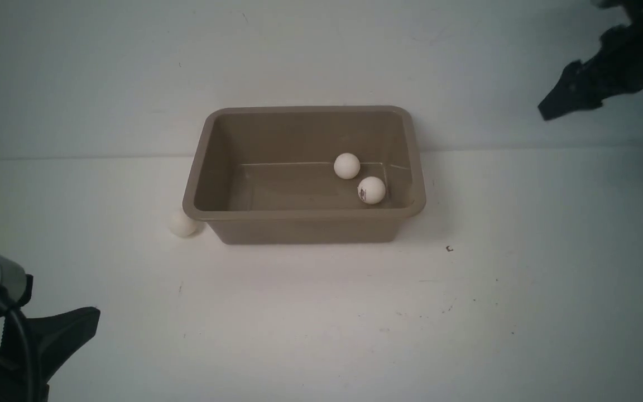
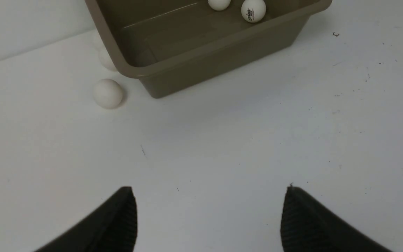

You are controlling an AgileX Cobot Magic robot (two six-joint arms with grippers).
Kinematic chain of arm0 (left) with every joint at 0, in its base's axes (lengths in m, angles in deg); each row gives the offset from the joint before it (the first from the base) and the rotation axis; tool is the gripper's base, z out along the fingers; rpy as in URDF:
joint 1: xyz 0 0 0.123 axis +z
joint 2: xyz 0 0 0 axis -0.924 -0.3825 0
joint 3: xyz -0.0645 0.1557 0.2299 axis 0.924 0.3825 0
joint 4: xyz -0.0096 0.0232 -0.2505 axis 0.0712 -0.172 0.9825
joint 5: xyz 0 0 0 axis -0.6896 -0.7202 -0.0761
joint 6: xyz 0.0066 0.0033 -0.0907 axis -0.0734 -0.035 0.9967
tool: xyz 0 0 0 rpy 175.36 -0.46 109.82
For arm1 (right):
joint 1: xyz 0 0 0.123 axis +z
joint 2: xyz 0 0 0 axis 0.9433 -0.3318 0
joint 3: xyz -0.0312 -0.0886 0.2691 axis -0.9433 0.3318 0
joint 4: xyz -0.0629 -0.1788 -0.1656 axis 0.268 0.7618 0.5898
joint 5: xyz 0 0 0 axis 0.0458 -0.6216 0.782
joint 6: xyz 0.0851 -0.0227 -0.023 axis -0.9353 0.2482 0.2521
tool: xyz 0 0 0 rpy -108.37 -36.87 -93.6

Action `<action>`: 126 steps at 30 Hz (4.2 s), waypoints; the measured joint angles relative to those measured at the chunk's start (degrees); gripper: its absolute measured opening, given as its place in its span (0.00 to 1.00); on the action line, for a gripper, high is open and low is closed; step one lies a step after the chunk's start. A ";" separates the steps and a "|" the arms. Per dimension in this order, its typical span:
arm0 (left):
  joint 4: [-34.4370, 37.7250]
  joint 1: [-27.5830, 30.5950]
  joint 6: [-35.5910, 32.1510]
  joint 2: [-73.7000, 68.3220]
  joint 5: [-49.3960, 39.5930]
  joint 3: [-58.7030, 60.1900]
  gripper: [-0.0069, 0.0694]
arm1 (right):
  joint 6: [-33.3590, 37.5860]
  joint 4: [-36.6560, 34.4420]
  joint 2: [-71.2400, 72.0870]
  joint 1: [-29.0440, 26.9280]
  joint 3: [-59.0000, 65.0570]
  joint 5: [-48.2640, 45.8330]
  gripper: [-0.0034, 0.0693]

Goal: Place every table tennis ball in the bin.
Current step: Use the right arm to clamp the table tennis ball closest to it

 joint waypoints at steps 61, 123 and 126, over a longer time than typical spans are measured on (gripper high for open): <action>0.00 0.00 -3.65 0.00 -0.15 0.00 0.74 | 31.73 -7.68 -15.03 14.61 0.19 2.81 0.75; 0.00 0.00 -3.65 0.00 -0.15 0.00 0.74 | 21.31 -8.39 -17.96 15.91 -0.15 10.26 0.54; 0.00 0.00 -3.65 0.00 -0.15 0.00 0.74 | 20.81 -5.68 -18.07 15.91 -1.84 8.80 0.54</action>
